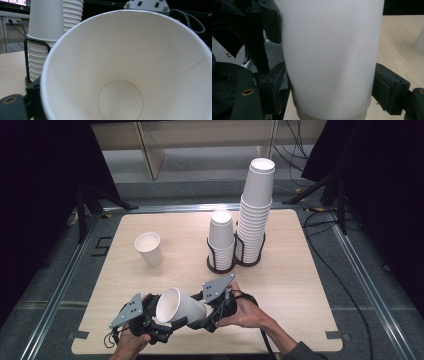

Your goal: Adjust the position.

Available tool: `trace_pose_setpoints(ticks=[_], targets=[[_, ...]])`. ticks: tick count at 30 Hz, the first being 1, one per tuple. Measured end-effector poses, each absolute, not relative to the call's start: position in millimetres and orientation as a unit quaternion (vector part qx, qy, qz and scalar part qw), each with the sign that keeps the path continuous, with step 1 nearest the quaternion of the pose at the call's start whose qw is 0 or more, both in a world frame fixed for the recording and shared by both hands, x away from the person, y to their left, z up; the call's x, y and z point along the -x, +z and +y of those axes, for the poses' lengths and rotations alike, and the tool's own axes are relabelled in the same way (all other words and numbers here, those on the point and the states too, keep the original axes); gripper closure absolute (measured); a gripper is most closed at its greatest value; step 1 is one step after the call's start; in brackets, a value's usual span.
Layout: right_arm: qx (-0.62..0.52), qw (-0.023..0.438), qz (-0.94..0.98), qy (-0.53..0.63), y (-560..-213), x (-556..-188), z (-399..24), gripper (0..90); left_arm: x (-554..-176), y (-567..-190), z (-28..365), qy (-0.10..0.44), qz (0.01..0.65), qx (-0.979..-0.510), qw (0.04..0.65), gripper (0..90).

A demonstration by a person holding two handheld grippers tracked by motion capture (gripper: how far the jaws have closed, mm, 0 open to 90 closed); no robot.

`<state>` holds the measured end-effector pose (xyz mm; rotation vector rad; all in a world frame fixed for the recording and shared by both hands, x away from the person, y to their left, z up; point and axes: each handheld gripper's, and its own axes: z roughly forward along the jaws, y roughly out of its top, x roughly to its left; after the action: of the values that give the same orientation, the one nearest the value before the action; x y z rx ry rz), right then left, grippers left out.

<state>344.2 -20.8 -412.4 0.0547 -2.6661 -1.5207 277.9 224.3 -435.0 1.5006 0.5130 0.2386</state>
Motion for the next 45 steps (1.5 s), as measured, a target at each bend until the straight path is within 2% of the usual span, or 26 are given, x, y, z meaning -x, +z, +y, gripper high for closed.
trace_pose_setpoints(ticks=[10,17,24,28,36,45], targets=[[0.007,0.055,-0.865,-0.499,-421.5,-343.0,-16.5,22.4,-278.6,-434.7,224.8,0.109,0.233,-0.681,0.685,12.8],[0.024,0.037,-0.878,-0.477,-424.4,-345.8,-21.7,17.7,-281.7,-433.2,230.4,0.136,0.259,-0.684,0.668,13.2],[0.063,-0.002,-0.883,-0.466,-423.3,-351.0,-45.5,18.9,-289.3,-434.8,238.8,0.195,0.301,-0.717,0.598,13.3],[0.085,-0.022,-0.886,-0.456,-427.0,-352.6,-59.9,20.2,-297.2,-434.6,241.8,0.226,0.298,-0.741,0.558,13.3],[0.103,-0.027,-0.883,-0.458,-428.7,-347.2,-76.7,20.9,-304.0,-435.4,243.5,0.240,0.308,-0.757,0.524,13.3],[0.132,-0.028,-0.875,-0.465,-433.4,-347.5,-91.3,20.6,-308.7,-436.0,246.4,0.246,0.320,-0.754,0.519,13.3]])
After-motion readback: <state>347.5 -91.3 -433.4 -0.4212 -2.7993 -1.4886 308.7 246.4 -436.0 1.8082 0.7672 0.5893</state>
